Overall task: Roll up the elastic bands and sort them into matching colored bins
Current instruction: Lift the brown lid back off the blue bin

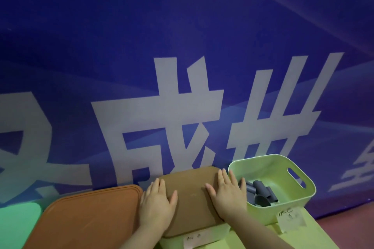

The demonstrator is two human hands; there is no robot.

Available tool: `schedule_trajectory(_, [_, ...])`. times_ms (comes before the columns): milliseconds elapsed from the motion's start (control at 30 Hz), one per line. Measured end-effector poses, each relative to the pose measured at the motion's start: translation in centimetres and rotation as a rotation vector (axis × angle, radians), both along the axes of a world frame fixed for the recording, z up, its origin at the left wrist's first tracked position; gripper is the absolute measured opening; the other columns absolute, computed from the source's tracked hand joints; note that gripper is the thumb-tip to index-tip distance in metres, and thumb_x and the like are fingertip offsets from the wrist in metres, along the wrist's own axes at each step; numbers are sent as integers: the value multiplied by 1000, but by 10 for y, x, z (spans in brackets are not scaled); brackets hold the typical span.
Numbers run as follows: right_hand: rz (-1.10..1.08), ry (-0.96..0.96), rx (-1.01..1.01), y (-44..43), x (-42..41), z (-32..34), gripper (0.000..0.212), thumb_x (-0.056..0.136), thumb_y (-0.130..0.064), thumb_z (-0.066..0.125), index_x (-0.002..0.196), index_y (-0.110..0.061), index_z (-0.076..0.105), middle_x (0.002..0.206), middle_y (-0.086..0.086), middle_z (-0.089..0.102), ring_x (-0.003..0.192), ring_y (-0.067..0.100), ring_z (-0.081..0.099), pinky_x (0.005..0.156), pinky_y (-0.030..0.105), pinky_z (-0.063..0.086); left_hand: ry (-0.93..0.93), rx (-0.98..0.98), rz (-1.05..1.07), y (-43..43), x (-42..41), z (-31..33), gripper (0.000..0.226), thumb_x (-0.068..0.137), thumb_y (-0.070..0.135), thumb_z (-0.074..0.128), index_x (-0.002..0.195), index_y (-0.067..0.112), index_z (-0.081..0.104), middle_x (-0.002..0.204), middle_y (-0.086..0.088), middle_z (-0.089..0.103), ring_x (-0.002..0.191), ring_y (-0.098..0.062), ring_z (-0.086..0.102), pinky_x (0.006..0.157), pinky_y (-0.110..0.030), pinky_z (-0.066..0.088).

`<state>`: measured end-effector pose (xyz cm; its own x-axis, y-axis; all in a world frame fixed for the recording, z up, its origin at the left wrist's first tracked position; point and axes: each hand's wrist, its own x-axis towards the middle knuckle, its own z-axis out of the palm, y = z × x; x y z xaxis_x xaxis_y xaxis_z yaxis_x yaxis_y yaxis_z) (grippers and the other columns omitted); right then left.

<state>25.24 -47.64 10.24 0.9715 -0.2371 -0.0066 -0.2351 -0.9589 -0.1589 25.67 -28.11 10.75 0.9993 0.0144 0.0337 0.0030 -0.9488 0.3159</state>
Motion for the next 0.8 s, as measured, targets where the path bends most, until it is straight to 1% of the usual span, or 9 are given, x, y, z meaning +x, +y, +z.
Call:
schedule_trajectory(133, [-17,-19,23,1,-7,-1,136,38,-71,-46,149,-19,14,156,-5,13,144,14,2,115,46,0,0,30,-8,-3,-8,-6,66,94,55,25,147,16,18,156,0,15,143,-15,9,116,-29,10])
schedule_trajectory(200, [-19,-35,45,2,-7,-2,131,43,-73,-42,149,-19,13,156,-6,13,144,12,4,116,45,2,-19,43,2,-4,-9,-9,65,94,53,26,147,16,18,156,0,13,143,-15,7,116,-28,9])
schedule_trajectory(233, [-16,-35,63,1,-8,-2,121,53,-76,-34,149,-19,12,157,-6,11,144,12,4,116,44,2,-28,43,6,-5,-9,-9,64,95,52,26,147,16,18,156,0,13,143,-15,7,116,-28,8])
schedule_trajectory(300, [8,-20,87,0,-8,-3,90,79,-73,-5,149,-18,10,157,-5,9,144,12,3,117,45,3,-40,45,12,-5,-9,-10,63,95,51,25,147,16,19,156,0,14,143,-15,8,116,-29,6])
schedule_trajectory(367, [20,-11,84,0,-8,-3,76,90,-65,11,149,-18,10,157,-4,9,144,13,3,117,45,3,-47,44,14,-5,-10,-9,63,95,51,25,147,16,20,155,0,15,143,-15,9,116,-31,6])
schedule_trajectory(500, [19,-41,86,-1,-11,-2,69,93,-60,15,149,-19,14,156,-5,16,144,14,9,117,46,3,-60,40,0,-3,-13,-7,60,96,50,25,146,18,23,154,1,19,142,-15,13,116,-33,11])
schedule_trajectory(633, [-3,-122,111,6,-17,11,59,96,-52,23,147,-23,18,154,-4,23,141,17,19,116,44,12,-84,-61,56,7,-18,7,55,94,45,35,143,20,30,150,5,30,139,-14,22,112,-31,21])
schedule_trajectory(700, [11,-186,141,13,-21,27,57,96,-49,27,147,-23,18,153,-3,24,140,19,22,115,41,15,-147,-119,86,20,-22,19,52,94,42,39,141,19,36,147,4,35,137,-16,27,109,-32,24])
schedule_trajectory(800, [83,-266,199,35,-28,60,55,97,-48,28,146,-24,21,152,-3,26,139,19,25,114,39,16,-332,-241,125,50,-33,47,51,87,38,46,128,8,53,134,-10,52,123,-29,46,100,-40,36])
